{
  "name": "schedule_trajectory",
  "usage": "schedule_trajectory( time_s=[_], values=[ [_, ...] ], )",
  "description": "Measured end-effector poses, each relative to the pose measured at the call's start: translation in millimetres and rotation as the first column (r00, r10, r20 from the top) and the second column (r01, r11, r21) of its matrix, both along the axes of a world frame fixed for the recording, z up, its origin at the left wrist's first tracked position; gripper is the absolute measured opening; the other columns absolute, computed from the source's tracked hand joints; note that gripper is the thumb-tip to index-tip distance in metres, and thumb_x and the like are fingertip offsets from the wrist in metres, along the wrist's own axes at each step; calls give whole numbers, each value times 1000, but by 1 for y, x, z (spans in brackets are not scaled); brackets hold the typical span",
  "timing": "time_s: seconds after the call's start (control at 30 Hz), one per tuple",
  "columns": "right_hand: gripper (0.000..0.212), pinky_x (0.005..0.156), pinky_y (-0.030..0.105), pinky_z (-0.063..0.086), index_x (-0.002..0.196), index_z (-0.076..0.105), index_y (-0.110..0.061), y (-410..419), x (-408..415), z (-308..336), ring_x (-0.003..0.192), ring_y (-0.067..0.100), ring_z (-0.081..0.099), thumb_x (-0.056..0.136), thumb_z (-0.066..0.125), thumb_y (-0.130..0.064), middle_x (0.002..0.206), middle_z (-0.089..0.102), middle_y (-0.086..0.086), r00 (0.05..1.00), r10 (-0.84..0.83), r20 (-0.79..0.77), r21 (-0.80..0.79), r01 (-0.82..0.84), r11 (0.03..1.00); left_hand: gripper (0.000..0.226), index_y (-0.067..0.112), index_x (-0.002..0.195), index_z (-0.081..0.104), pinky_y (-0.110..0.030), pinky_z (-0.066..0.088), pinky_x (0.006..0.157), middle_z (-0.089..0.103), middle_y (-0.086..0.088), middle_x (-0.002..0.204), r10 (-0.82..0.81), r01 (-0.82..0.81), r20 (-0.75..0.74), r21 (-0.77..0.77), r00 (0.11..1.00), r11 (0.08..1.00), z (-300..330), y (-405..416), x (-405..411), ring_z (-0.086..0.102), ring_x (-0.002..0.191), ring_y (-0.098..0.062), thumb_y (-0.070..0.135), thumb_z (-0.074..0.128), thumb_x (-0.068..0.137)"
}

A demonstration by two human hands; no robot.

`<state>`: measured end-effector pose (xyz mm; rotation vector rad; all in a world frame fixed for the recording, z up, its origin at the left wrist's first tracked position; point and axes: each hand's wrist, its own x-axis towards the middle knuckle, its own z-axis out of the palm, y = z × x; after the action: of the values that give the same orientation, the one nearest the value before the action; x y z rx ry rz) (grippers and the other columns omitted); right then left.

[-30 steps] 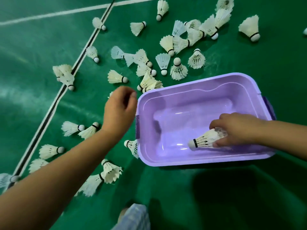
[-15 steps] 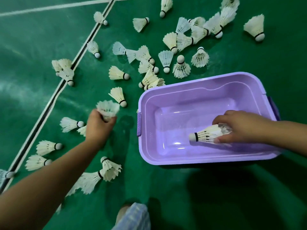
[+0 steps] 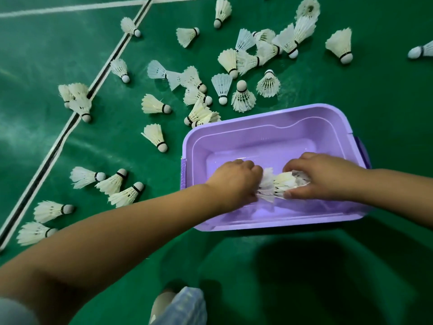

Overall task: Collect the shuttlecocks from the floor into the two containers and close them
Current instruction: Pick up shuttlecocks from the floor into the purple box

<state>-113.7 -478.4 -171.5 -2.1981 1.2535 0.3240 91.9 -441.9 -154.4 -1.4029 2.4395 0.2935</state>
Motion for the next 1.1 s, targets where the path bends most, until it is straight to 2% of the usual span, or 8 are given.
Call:
schedule_trajectory(
  time_s=[0.27, 0.4, 0.5, 0.67, 0.77, 0.87, 0.97, 1.1],
  values=[
    [32, 87, 35, 45, 113, 52, -31, -2, 4, -12, 99, 26, 55, 89, 49, -51, 113, 54, 5, 995, 4, -101, 46, 1, 999, 45, 8, 116, 51, -35, 41, 81, 57, -14, 119, 46, -38, -43, 176, 998, 984, -34, 12, -26, 52, 109, -32, 39, 60, 85],
    [60, 100, 42, 39, 137, 30, -45, 6, 10, -17, 117, 30, 46, 82, 43, -67, 129, 46, 5, 982, 23, -188, 147, 5, 989, 50, 8, 114, 46, -31, 39, 72, 57, -15, 116, 344, -292, -108, 336, 933, 895, -52, 12, -26, 56, 104, -33, 38, 66, 80],
    [78, 104, 52, 23, 140, 14, -51, 15, 14, -15, 128, 29, 32, 72, 37, -81, 139, 35, 1, 937, 107, -333, 1, -113, 994, 54, 6, 119, 44, -34, 43, 79, 52, -16, 120, 382, -322, -149, 319, 912, 892, -59, 11, -30, 54, 107, -34, 34, 67, 79],
    [75, 107, 63, 7, 137, 34, -41, 15, 21, -16, 143, 33, 5, 72, 46, -77, 149, 24, 10, 940, 97, -328, -181, -163, 970, 75, 5, 132, 41, -39, 46, 91, 48, -18, 129, 297, -238, -105, 380, 949, 894, -29, 0, -14, 53, 113, -36, 41, 74, 75],
    [92, 89, 70, 33, 128, 52, -29, 9, 22, -17, 123, 42, 48, 48, 77, -67, 132, 51, 20, 951, 165, -261, -315, -246, 917, 46, 7, 126, 54, -30, 46, 89, 58, -11, 120, 320, -328, -391, 47, 863, 943, 24, -11, 42, 58, 102, -25, 31, 61, 88],
    [95, 74, 62, 47, 124, 50, -30, 11, 21, -33, 101, 37, 64, 39, 85, -54, 122, 61, 17, 948, 246, -204, -415, -311, 855, 23, 5, 104, 63, -27, 40, 75, 62, -10, 99, 489, -703, -548, -292, 679, 649, 52, 3, 131, 57, 87, -25, 12, 50, 86],
    [89, 65, 57, 51, 121, 49, -36, 11, 24, -45, 84, 31, 70, 40, 80, -54, 114, 65, 11, 927, 336, -165, -392, -375, 840, 33, 7, 114, 60, -29, 41, 84, 61, -13, 114, 761, -782, -180, -164, 623, 601, 35, 43, 206, 57, 106, -30, 7, 53, 82],
    [87, 60, 47, 52, 117, 48, -36, 7, 22, -52, 68, 25, 69, 40, 78, -63, 102, 67, 4, 930, 336, -149, -282, -365, 887, 75, 28, 148, 26, -43, 34, 109, 23, -2, 156, 284, -412, 403, 278, 870, 868, -11, 106, 231, 26, 140, -26, 7, 51, 80]
  ],
)
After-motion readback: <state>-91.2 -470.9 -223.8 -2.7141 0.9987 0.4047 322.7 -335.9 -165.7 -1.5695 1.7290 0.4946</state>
